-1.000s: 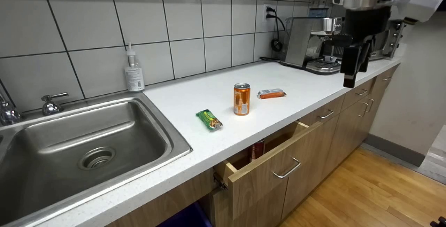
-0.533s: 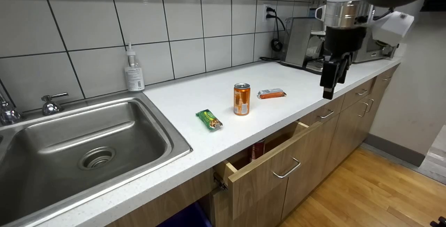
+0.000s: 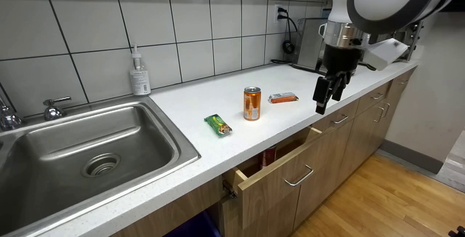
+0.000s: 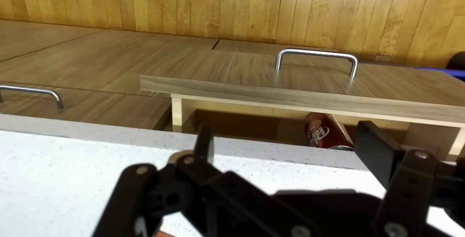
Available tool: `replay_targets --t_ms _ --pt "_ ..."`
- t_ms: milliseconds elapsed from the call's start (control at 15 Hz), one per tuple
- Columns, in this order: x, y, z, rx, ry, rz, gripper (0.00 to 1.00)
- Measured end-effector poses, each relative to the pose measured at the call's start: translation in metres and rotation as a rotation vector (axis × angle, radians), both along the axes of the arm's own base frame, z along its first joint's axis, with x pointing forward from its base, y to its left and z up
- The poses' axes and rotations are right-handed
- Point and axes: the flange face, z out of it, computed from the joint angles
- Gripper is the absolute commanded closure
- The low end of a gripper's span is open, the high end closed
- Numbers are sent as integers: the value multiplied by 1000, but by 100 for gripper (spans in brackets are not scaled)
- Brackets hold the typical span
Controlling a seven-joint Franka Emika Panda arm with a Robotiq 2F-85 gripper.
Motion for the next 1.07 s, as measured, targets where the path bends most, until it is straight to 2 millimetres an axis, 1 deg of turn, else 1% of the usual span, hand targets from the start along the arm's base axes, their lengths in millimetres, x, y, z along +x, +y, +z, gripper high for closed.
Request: replay_targets --t_ms 333,733,1067 --pt "13 0 -24 1 3 3 0" --pt "32 7 -54 10 10 17 0" --pt "48 12 -72 14 18 29 0"
